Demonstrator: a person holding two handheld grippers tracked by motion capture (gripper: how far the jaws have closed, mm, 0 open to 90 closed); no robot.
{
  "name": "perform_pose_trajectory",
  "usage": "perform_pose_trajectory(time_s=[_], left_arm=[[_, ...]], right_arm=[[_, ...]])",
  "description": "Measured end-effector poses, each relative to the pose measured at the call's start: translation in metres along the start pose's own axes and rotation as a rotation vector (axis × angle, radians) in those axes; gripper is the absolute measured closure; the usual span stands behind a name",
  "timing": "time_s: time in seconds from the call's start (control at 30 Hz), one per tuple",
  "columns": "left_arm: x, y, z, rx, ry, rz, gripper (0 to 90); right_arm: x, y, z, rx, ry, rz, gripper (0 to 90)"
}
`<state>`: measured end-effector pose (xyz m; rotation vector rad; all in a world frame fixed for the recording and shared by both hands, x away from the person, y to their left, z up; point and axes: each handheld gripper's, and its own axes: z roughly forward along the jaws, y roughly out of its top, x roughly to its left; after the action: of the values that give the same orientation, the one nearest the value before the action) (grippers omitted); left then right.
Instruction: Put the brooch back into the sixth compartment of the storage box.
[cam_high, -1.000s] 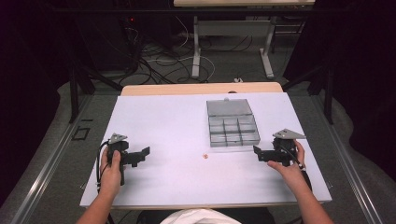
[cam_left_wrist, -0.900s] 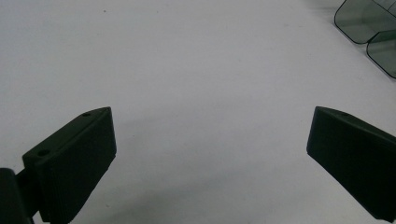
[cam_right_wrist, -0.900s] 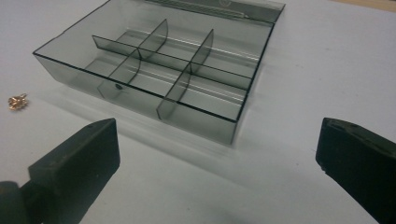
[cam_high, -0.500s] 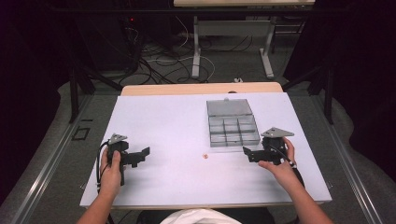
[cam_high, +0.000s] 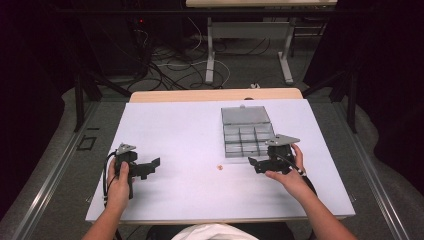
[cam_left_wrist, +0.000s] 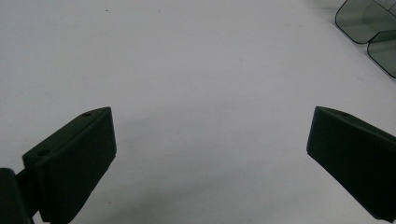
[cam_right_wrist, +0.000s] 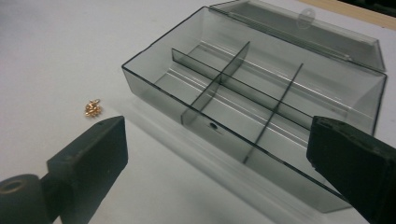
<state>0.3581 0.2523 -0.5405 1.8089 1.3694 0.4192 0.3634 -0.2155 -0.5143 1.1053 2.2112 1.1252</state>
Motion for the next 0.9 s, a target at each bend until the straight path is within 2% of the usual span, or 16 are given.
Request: perform_pose_trajectory(time_s=[0.23, 0.4, 0.43, 0.63, 0.73, 0.9], left_arm=[[0.000, 0.000, 0.000, 0.001, -0.001, 0.001, 1.5], [0.000, 0.000, 0.000, 0.001, -0.001, 0.001, 1.5], [0.000, 0.000, 0.000, 0.001, 0.000, 0.000, 1.5], [0.000, 0.000, 0.000, 0.001, -0.001, 0.001, 1.5], [0.000, 0.000, 0.000, 0.001, -0.001, 0.000, 1.5], [0.000, 0.000, 0.000, 0.000, -0.001, 0.000, 1.5]], right_arm=[[0.009, 0.004, 0.009, 0.018, 0.030, -0.033, 7.9], [0.015, 0.008, 0.012, 0.029, 0.045, -0.047, 13.9], [0.015, 0.008, 0.013, 0.014, 0.039, -0.057, 14.6], [0.022, 0.012, 0.017, 0.026, 0.055, -0.073, 15.8], [0.025, 0.013, 0.020, 0.007, 0.059, -0.091, 16.2], [0.031, 0.016, 0.023, 0.008, 0.075, -0.113, 16.8]])
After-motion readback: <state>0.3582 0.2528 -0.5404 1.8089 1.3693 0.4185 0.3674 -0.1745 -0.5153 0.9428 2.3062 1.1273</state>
